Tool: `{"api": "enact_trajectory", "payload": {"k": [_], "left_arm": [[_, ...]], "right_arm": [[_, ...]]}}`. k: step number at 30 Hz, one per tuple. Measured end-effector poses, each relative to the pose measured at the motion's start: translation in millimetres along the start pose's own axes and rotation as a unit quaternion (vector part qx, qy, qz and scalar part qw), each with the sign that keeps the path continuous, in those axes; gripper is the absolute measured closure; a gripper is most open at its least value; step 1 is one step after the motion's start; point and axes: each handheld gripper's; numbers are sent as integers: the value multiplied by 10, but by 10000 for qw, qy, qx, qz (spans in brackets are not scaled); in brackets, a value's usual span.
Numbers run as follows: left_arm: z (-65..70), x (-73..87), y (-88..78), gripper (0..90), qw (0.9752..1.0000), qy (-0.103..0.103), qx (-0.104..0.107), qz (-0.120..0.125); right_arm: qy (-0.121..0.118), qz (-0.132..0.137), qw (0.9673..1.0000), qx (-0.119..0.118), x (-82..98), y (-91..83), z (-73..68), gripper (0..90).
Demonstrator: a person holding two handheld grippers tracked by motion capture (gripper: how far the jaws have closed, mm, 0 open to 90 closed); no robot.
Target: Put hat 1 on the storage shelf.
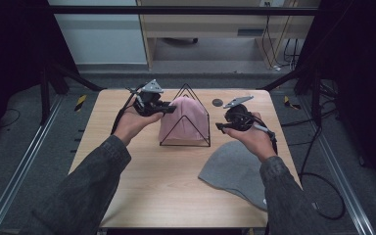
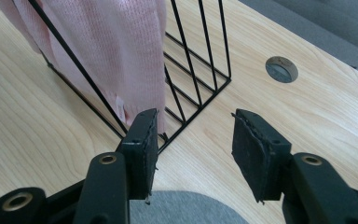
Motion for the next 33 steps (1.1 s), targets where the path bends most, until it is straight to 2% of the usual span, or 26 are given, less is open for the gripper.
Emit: {"api": "enact_trajectory", "payload": {"k": [13, 18, 20, 24, 27, 28, 29, 31, 33], "left_arm": [[40, 55, 21, 736, 10000, -23, -35, -91], [46, 68, -57, 603, 9996, -169, -206, 89], [56, 74, -163, 570, 9989, -265, -322, 202], [100, 121, -283, 505, 9983, -280, -464, 215], [162, 243, -400, 419, 9975, -378, -578, 132], [184, 302, -434, 347, 9972, -417, -620, 57], [209, 370, -467, 347, 9967, -419, -694, -26], [264, 542, -520, 246, 9958, -364, -823, -179], [310, 751, -547, 216, 9948, -432, -850, -353]], "right_arm": [[36, -29, 10000, 82, 59, -65, 56, 485], [59, -25, 9999, 102, 94, -98, 76, 477], [93, -36, 9999, 138, 141, -121, 93, 468], [161, -44, 9997, 182, 208, -145, 103, 448], [335, -41, 9992, 218, 308, -180, 128, 419], [458, -35, 9986, 279, 392, -217, 153, 399], [458, -35, 9986, 279, 392, -217, 153, 399], [666, -24, 9971, 372, 532, -302, 195, 362], [731, -35, 9965, 402, 585, -329, 215, 345]]}}
Point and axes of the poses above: each handheld gripper's, and its own axes: y roughly forward along the jaws, x roughly out of its underside, z roughly to its right, and after that the axes turned 2 degrees about x, right-handed
